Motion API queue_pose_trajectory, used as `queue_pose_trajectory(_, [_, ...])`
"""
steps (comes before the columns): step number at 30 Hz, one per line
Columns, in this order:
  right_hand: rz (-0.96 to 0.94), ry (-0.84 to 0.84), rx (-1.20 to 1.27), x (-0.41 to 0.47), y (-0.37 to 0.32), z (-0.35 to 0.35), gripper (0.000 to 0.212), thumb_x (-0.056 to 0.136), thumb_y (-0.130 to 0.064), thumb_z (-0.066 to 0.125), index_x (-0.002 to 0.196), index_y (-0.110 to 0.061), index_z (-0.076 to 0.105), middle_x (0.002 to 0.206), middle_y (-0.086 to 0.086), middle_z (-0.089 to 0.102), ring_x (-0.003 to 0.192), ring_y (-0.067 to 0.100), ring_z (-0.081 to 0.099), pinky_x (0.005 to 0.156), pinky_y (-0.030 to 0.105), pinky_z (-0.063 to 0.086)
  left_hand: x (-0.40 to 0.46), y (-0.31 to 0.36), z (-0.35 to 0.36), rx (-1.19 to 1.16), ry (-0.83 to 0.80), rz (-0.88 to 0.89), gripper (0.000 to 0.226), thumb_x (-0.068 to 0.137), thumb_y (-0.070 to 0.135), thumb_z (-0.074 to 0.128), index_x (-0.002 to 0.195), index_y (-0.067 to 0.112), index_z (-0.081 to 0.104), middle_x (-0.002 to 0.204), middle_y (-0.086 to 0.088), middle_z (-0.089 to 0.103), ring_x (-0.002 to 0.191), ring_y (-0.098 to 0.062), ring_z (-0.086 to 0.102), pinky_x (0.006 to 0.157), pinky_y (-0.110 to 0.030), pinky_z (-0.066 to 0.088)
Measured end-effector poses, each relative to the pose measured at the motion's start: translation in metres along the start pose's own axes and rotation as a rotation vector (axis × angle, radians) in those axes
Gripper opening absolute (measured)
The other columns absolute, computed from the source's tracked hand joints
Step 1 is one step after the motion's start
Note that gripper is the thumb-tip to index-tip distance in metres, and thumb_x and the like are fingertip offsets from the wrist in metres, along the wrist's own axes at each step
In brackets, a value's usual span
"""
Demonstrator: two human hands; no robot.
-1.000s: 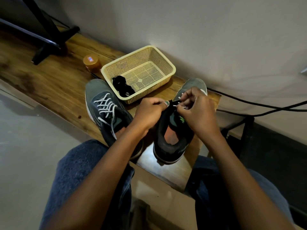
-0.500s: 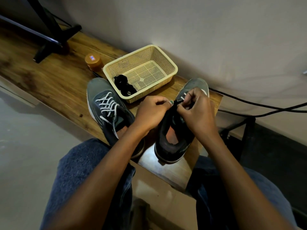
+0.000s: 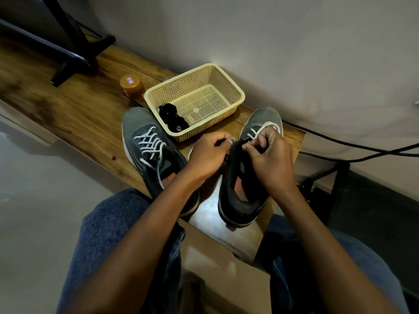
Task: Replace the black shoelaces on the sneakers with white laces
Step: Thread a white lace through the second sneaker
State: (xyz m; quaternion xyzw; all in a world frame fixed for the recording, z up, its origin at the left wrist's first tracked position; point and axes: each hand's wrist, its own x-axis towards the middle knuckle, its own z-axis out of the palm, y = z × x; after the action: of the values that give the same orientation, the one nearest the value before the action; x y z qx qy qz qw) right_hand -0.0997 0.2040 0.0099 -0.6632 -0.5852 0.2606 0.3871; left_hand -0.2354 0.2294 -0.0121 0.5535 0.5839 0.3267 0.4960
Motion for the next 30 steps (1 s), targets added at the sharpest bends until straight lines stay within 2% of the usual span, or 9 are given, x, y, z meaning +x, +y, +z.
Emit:
queue_pose_trajectory(5, [0.016,-0.004,0.026,0.000,0.001,-0.002,0.042,0.081,-0.001,0.070,0.065,-0.022,0.037,0.065,-0.009,0.055,0.067,-0.005,0.058,0.060,0.011,0.043,-0.003,0.003,0.005,-0.141,-0.020,-0.053,0.012,0.095,0.009,0.057,0.087,0.016,0.065,0.081,-0.009,0.060,0.075,-0.014,0.056,0.067,-0.023,0.046])
queue_pose_trajectory(8, [-0.045,-0.070,-0.054,0.001,-0.002,-0.003,0.026,0.082,-0.003,0.068,0.078,-0.021,0.050,0.076,-0.007,0.057,0.081,0.010,0.059,0.070,0.025,0.049,-0.003,0.005,0.008,-0.133,0.021,-0.085,0.011,0.094,0.014,0.059,0.086,0.018,0.065,0.077,-0.003,0.061,0.075,-0.015,0.057,0.066,-0.027,0.046])
queue_pose_trajectory(11, [-0.110,-0.128,-0.191,0.002,-0.004,-0.008,0.026,0.081,-0.010,0.069,0.094,-0.026,0.053,0.081,-0.018,0.047,0.107,0.021,0.048,0.087,0.041,0.045,-0.003,0.009,0.008,0.159,0.070,0.014,0.010,0.095,0.020,0.056,0.089,0.018,0.063,0.083,0.002,0.066,0.080,-0.018,0.062,0.073,-0.033,0.048])
queue_pose_trajectory(13, [-0.076,-0.123,-0.253,0.005,0.001,-0.017,0.027,0.080,-0.018,0.070,0.099,-0.029,0.056,0.080,-0.022,0.040,0.110,0.023,0.038,0.091,0.047,0.039,-0.006,0.012,0.006,0.273,0.085,0.087,0.010,0.096,0.020,0.052,0.089,0.019,0.060,0.091,0.001,0.067,0.088,-0.022,0.062,0.077,-0.036,0.048])
queue_pose_trajectory(17, [0.037,-0.063,-0.186,0.010,0.015,-0.036,0.019,0.080,-0.022,0.065,0.098,-0.028,0.062,0.078,-0.017,0.049,0.107,0.021,0.039,0.092,0.053,0.041,-0.007,0.012,0.003,0.347,0.116,0.125,0.011,0.098,0.019,0.048,0.089,0.022,0.053,0.085,0.010,0.061,0.088,-0.021,0.061,0.078,-0.036,0.047])
queue_pose_trajectory(21, [0.123,-0.005,-0.210,0.011,0.022,-0.045,0.017,0.083,-0.018,0.063,0.092,-0.032,0.060,0.079,-0.008,0.058,0.101,0.015,0.033,0.091,0.049,0.039,-0.007,0.014,0.001,0.239,0.150,0.105,0.011,0.102,0.017,0.041,0.093,0.021,0.047,0.072,0.015,0.061,0.066,-0.004,0.061,0.069,-0.027,0.048])
queue_pose_trajectory(24, [0.138,-0.006,-0.156,0.013,0.025,-0.046,0.015,0.081,-0.020,0.065,0.087,-0.032,0.059,0.078,-0.008,0.058,0.094,0.022,0.049,0.085,0.046,0.045,-0.008,0.017,0.000,0.224,0.188,0.137,0.010,0.103,0.016,0.037,0.096,0.021,0.042,0.077,0.015,0.061,0.075,-0.014,0.064,0.074,-0.034,0.051])
queue_pose_trajectory(28, [0.170,-0.025,-0.020,0.012,0.020,-0.047,0.014,0.083,-0.024,0.070,0.092,-0.018,0.062,0.077,-0.004,0.056,0.063,-0.001,0.050,0.060,0.017,0.043,-0.009,0.021,0.000,0.145,0.237,0.115,0.008,0.104,0.019,0.034,0.098,0.021,0.039,0.088,0.003,0.065,0.074,-0.019,0.068,0.070,-0.046,0.057])
queue_pose_trajectory(30, [0.229,-0.104,0.042,0.009,0.015,-0.047,0.030,0.081,-0.034,0.073,0.099,-0.016,0.057,0.080,-0.005,0.055,0.064,0.000,0.049,0.058,0.016,0.044,-0.010,0.024,0.000,0.085,0.244,0.077,0.012,0.104,0.021,0.033,0.094,0.026,0.039,0.097,-0.005,0.066,0.066,-0.015,0.069,0.062,-0.038,0.058])
